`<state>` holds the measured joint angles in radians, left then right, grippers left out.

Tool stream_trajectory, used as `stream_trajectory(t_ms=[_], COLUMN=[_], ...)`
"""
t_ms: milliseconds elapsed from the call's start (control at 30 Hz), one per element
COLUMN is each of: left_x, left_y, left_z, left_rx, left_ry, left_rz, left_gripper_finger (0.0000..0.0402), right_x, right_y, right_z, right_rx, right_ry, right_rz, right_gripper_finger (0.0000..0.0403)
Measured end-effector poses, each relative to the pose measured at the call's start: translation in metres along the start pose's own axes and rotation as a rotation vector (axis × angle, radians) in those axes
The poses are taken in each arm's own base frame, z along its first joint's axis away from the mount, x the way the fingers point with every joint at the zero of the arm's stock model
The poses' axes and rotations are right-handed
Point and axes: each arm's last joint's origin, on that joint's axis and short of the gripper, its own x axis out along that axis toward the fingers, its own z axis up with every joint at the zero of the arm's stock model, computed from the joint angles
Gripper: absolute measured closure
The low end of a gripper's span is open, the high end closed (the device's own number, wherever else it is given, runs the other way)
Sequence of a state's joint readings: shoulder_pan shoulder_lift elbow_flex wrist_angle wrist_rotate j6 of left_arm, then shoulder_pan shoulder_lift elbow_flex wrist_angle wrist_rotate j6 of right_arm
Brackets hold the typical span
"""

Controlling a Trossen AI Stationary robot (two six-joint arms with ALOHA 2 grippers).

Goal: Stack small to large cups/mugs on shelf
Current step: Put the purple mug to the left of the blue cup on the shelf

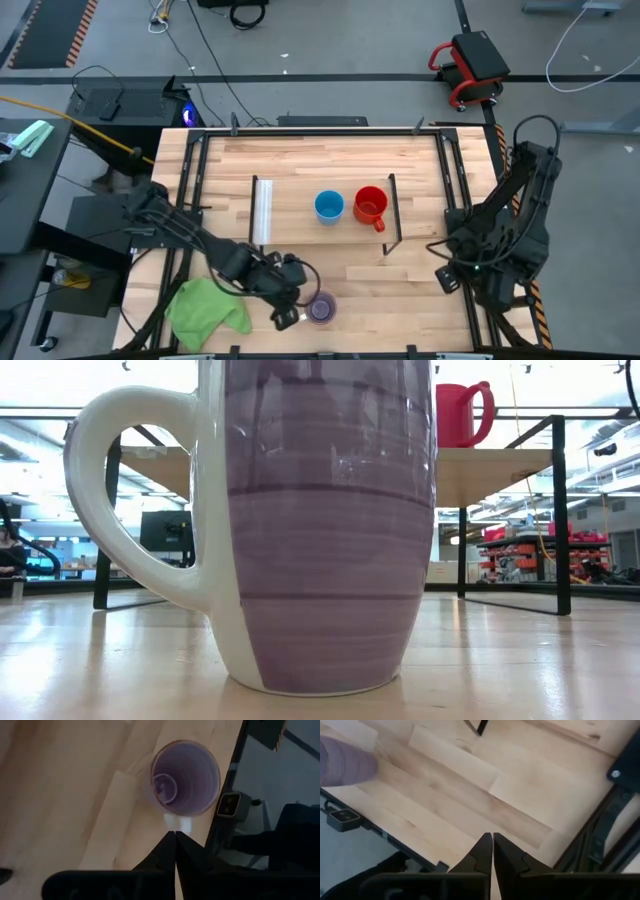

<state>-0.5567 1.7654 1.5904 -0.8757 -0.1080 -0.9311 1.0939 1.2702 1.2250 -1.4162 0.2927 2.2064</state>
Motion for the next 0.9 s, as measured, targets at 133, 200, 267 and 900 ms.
stream_trajectory(t_ms=[133, 200, 267, 900], left_x=[0.015, 0.02, 0.025, 0.029], left_y=[-0.004, -0.005, -0.006, -0.003], left_z=[0.011, 0.016, 0.018, 0.02], left_rx=[-0.013, -0.004, -0.001, 0.005], left_ry=[0.04, 0.051, 0.062, 0.078], left_rz=[-0.013, -0.025, -0.021, -0.004], left_gripper_finger=[0.0385, 0.0384, 0.0385, 0.0382], right_x=[0.007, 0.012, 0.019, 0.155], right_y=[0.004, 0.009, 0.016, 0.131], right_z=[-0.007, -0.011, -0.017, -0.036], right_rx=[-0.003, -0.001, 0.001, -0.201], right_ry=[0.009, 0.014, -0.003, -0.205], right_rz=[-0.017, -0.01, 0.012, 0.261], right_gripper_finger=[0.0371, 0.0367, 0.0363, 0.0398])
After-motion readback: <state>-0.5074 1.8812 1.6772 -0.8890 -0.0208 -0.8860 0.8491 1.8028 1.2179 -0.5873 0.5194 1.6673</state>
